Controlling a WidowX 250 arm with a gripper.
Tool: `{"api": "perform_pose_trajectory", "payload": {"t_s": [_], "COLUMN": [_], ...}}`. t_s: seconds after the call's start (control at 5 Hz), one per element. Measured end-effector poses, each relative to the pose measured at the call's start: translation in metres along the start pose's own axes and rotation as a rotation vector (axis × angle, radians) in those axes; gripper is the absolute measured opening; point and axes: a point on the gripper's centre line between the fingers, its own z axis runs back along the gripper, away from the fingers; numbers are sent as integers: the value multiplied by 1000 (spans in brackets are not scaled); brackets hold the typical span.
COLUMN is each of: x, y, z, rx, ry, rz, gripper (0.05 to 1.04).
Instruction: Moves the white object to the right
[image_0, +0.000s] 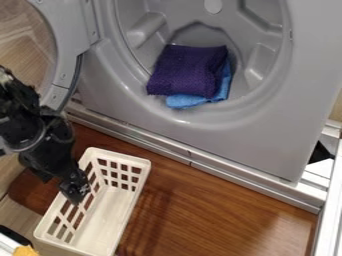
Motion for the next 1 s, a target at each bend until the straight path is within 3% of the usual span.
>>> {"api": "perform_pose_trajectory", "payload": {"t_s": [0.2, 0.6, 0.8, 1.0], "x": [-12, -14, -16, -8], "y": [11, 19, 20, 17], "z": [-17, -40, -55, -56], "rx": [7, -7, -13, 0], "ry": [60, 104, 139, 145], "rz": [45, 138, 171, 151], "gripper": [1001, 946, 660, 357]}}
